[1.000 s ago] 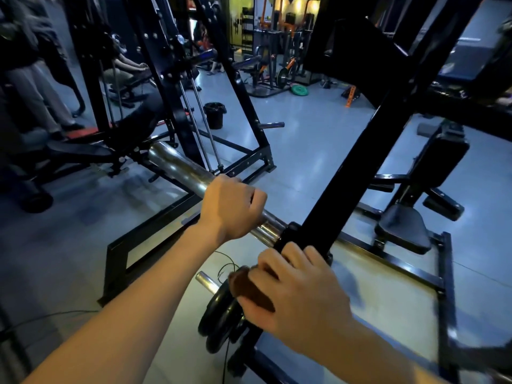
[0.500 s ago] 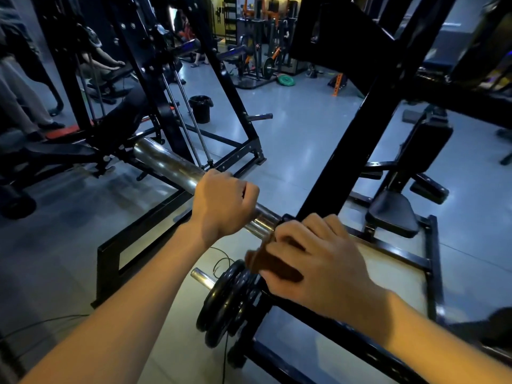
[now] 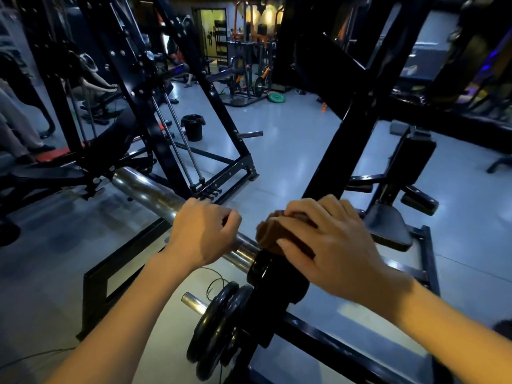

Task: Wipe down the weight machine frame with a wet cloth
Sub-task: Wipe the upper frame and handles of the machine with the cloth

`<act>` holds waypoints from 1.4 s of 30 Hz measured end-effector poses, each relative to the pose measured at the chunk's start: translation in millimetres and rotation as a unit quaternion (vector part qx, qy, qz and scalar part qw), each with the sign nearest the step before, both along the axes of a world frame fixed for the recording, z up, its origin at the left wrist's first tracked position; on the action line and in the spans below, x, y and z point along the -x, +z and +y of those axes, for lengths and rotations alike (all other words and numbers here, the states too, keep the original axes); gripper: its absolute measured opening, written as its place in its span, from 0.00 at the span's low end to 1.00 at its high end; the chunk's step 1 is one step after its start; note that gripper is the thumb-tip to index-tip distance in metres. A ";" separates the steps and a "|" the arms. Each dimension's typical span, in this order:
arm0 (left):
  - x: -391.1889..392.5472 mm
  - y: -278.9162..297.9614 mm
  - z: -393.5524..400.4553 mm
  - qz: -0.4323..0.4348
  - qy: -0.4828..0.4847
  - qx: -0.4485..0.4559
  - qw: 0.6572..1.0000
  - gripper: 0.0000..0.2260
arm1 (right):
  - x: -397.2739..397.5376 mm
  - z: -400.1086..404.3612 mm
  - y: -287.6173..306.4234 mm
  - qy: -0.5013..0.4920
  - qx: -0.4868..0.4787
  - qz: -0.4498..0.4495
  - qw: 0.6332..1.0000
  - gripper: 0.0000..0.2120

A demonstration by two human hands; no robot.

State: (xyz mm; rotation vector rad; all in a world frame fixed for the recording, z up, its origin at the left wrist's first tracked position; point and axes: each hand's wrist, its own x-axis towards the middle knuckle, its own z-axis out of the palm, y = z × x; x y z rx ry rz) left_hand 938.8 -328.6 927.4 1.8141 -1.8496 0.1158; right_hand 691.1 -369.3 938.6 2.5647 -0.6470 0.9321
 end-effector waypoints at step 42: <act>148.0 55.5 -28.4 0.260 0.006 -0.058 0.964 0.33 | 79.5 -134.1 111.8 -0.072 0.023 -0.011 0.997 0.22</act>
